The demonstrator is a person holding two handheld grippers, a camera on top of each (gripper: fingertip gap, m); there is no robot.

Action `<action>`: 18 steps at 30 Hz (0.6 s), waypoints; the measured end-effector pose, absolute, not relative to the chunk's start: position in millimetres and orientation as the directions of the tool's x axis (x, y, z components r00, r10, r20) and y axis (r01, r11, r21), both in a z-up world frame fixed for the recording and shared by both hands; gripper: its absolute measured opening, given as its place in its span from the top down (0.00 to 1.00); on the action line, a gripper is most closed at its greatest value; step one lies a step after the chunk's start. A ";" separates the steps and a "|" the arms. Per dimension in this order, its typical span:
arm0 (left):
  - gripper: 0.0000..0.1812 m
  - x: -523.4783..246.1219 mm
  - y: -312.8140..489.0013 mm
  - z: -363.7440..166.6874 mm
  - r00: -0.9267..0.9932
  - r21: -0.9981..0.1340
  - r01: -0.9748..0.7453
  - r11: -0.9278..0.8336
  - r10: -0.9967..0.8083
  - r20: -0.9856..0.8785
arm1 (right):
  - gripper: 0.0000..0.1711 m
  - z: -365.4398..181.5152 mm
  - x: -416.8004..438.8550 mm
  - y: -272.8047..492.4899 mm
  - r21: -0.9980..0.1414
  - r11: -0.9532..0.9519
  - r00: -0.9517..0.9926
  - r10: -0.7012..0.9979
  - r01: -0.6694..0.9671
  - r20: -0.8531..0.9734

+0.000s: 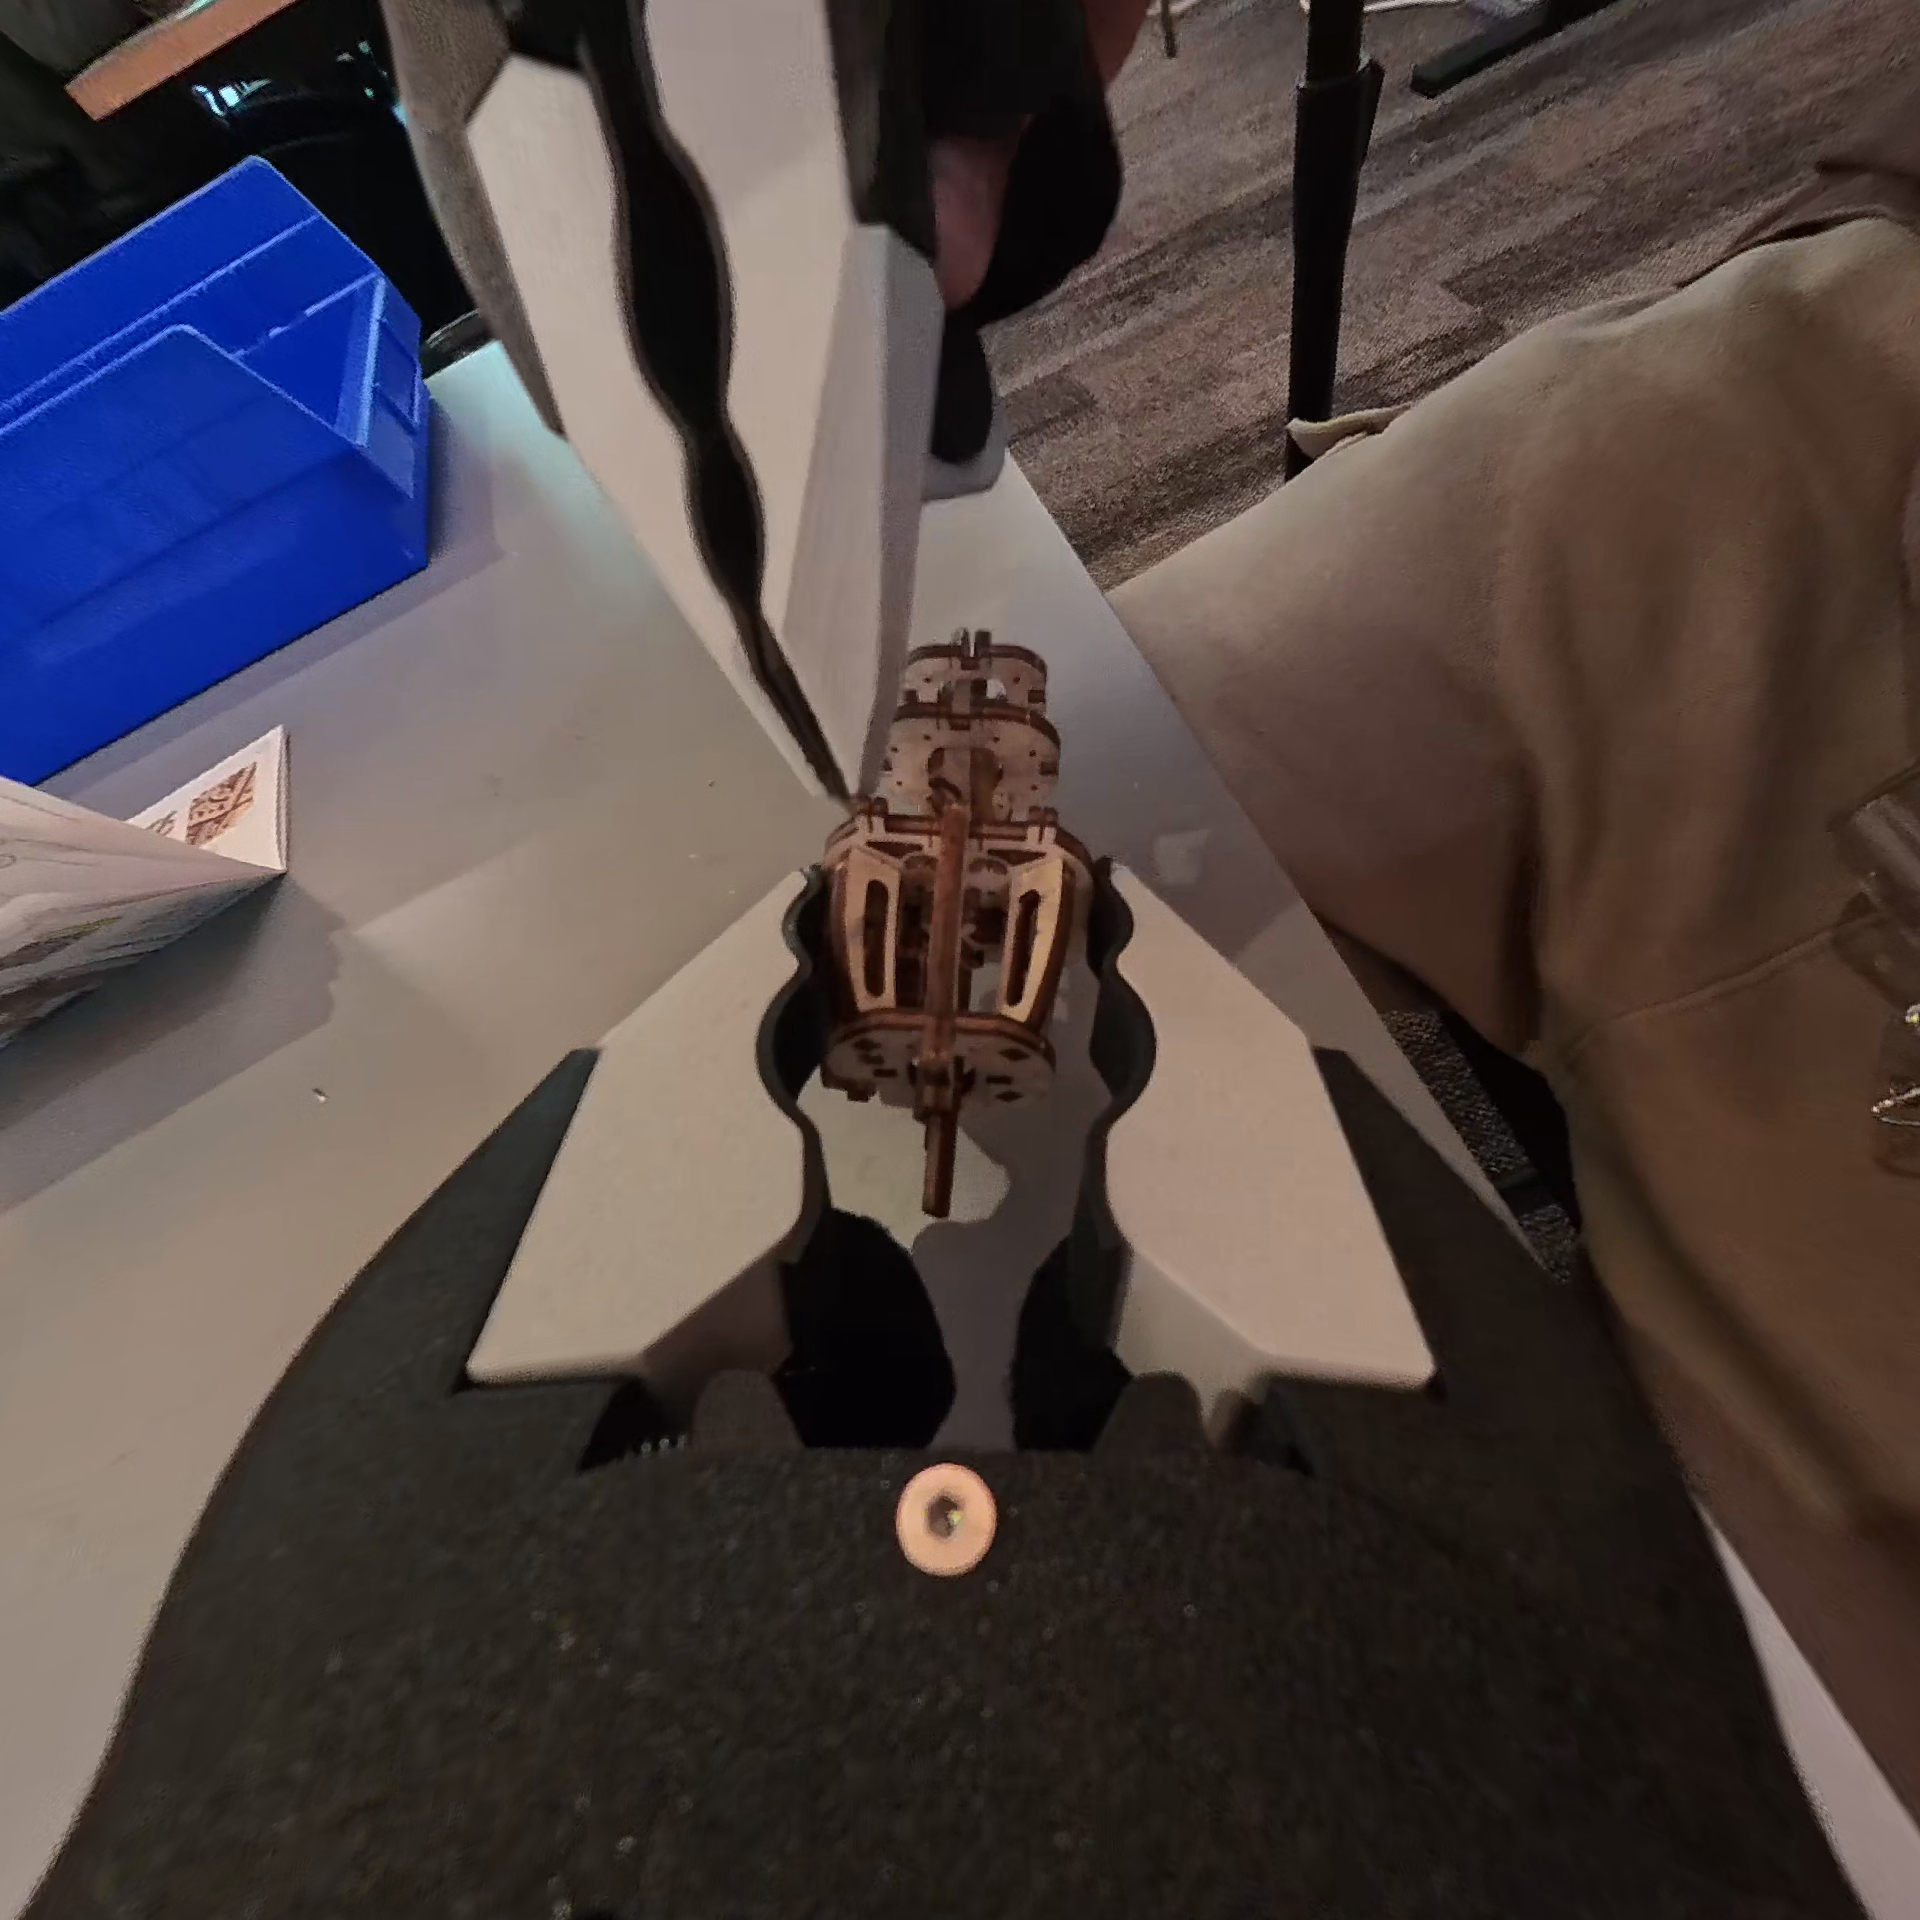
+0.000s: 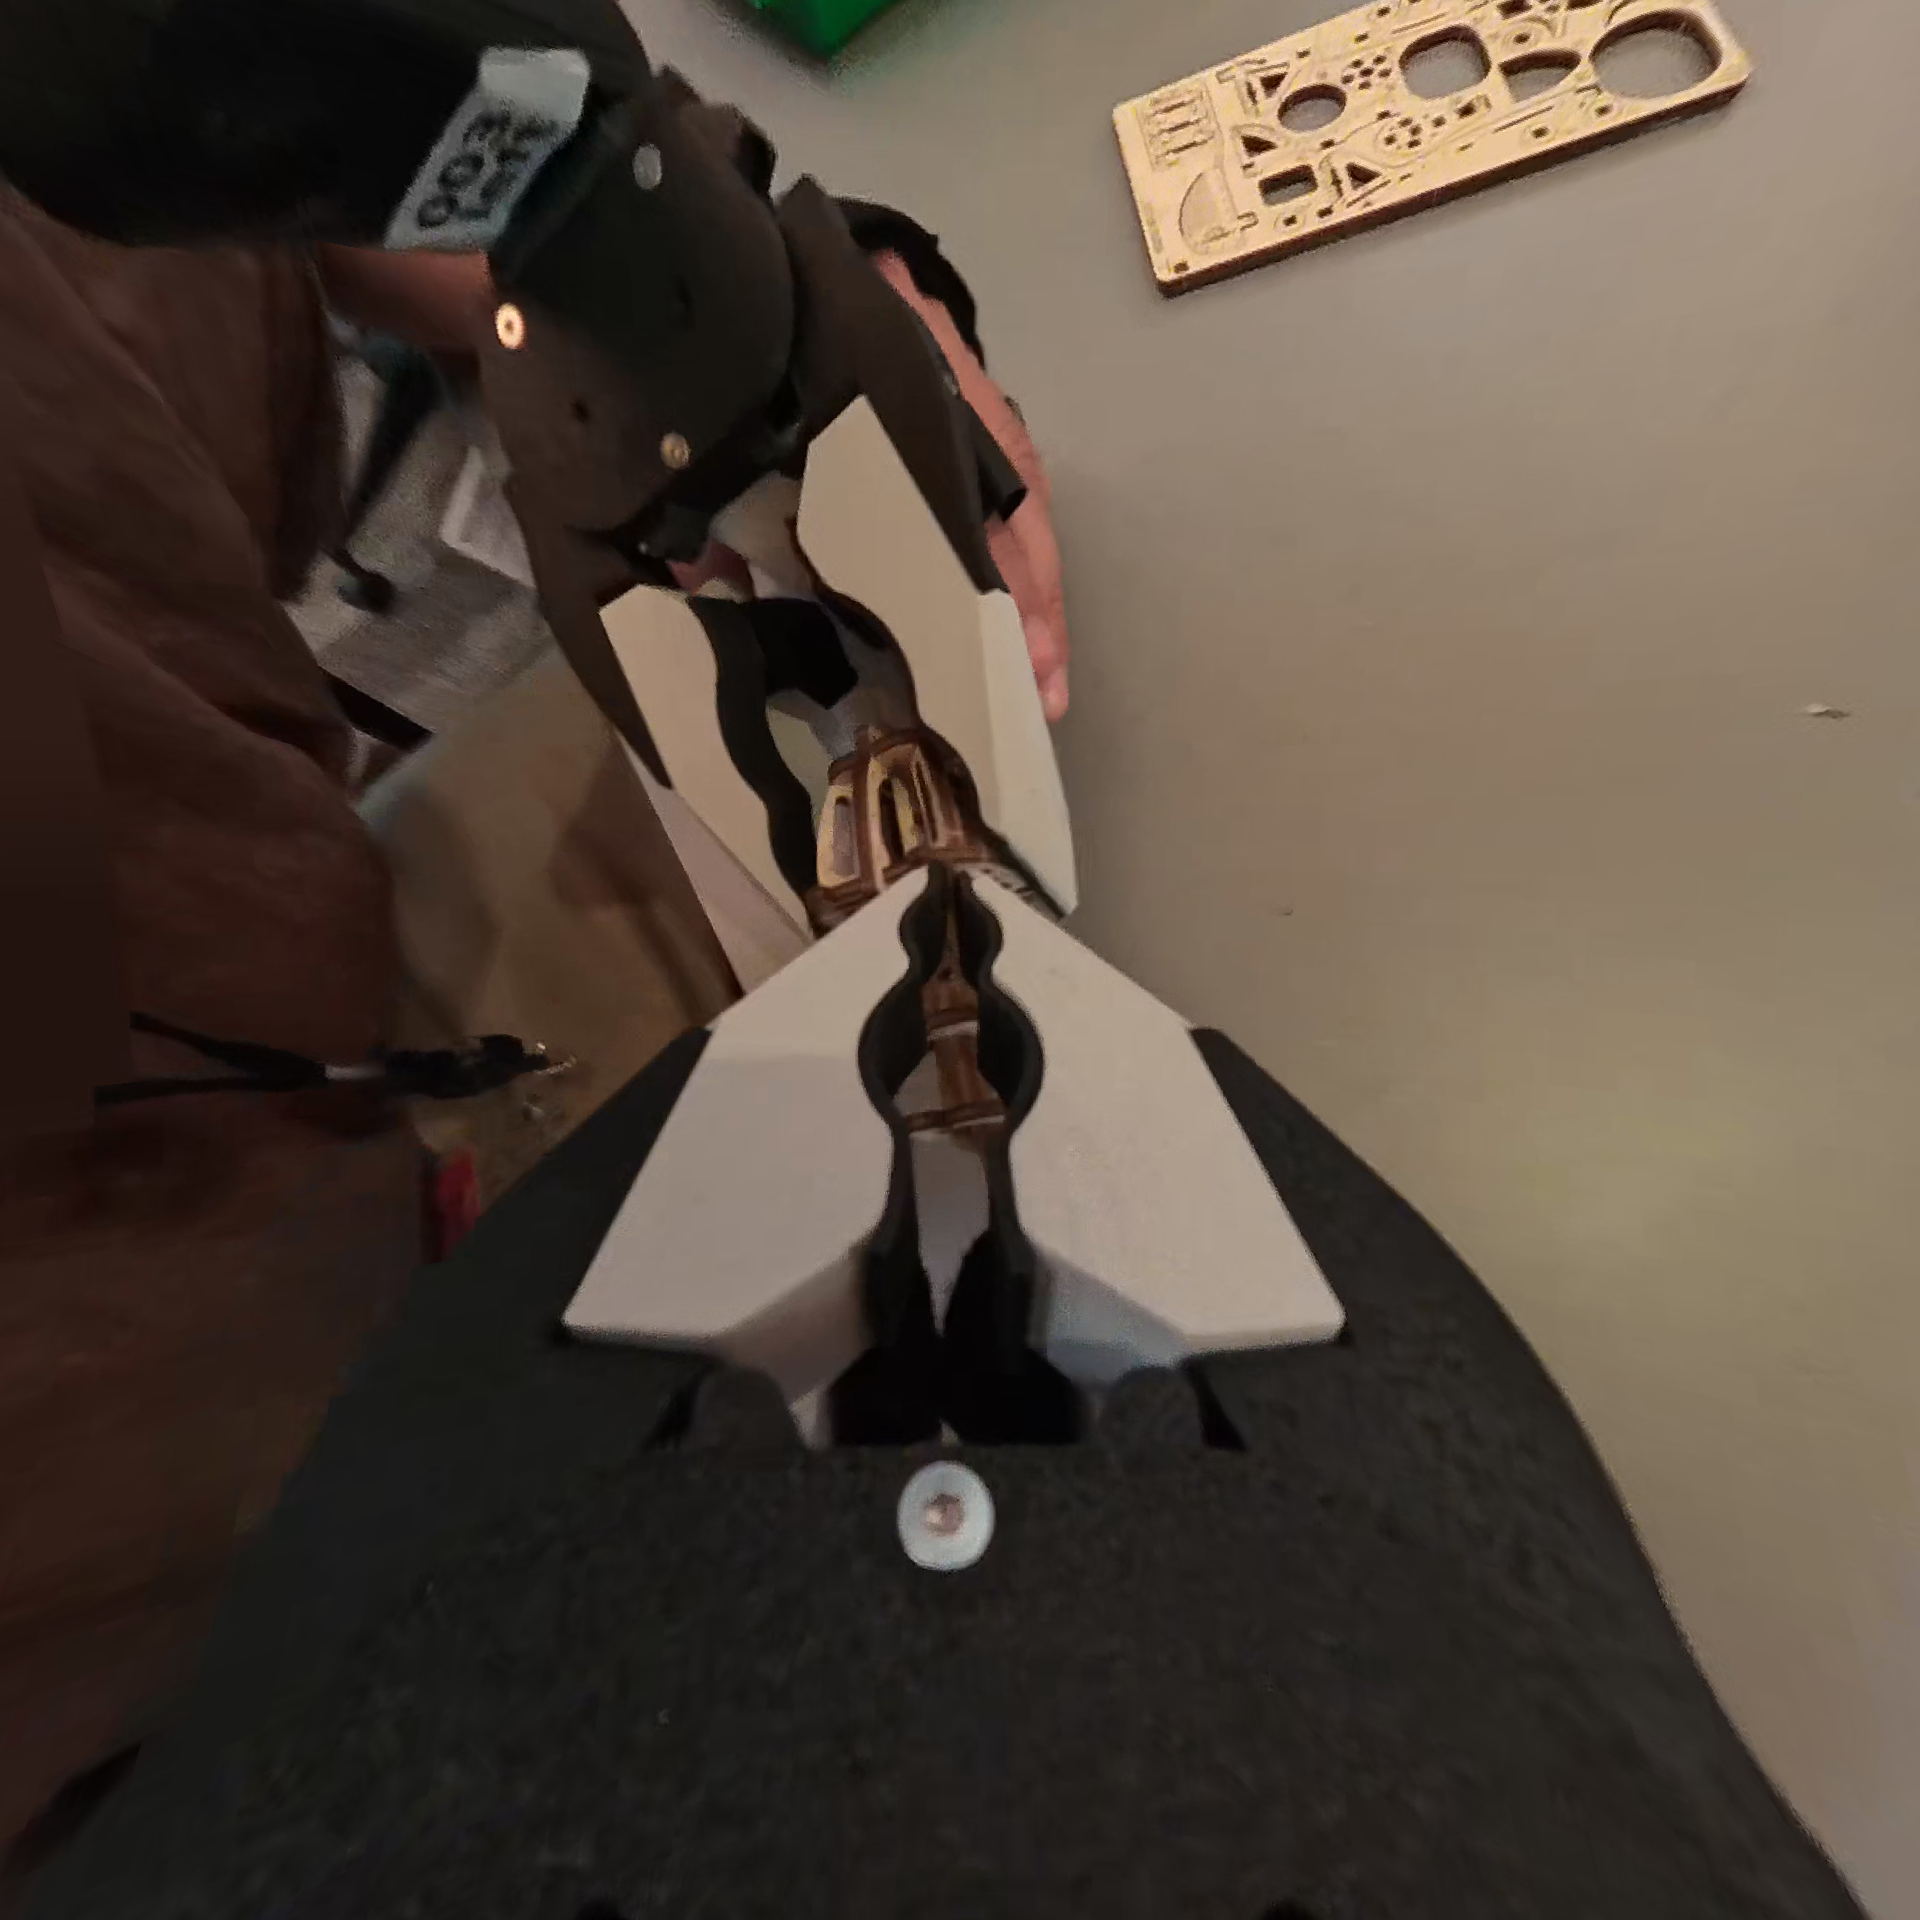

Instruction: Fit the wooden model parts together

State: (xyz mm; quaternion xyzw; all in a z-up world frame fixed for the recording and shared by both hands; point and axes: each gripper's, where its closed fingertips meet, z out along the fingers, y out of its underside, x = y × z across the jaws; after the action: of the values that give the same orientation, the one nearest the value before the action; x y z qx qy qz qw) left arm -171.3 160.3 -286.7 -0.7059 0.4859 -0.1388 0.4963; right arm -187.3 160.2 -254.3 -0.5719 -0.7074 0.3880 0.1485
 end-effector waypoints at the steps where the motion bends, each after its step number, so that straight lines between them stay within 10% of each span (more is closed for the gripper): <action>1: 0.74 -172.1 161.3 -286.5 0.494 -0.837 -0.546 -0.037 -0.821 -0.286 | 1.00 -254.0 -186.5 158.9 -0.716 0.088 -0.315 0.930 0.692 -0.190; 18: 0.74 -173.5 165.1 -283.0 0.524 -0.841 -0.539 -0.038 -0.797 -0.299 | 1.00 -257.5 -180.0 150.0 -0.716 0.328 -0.308 0.937 0.617 0.165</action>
State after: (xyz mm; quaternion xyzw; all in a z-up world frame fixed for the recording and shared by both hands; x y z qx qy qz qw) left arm -173.5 165.1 -283.0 -0.7093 0.4710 -0.1269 0.5089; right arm -180.0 150.0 -257.5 -0.5107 -0.7607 0.2742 0.2923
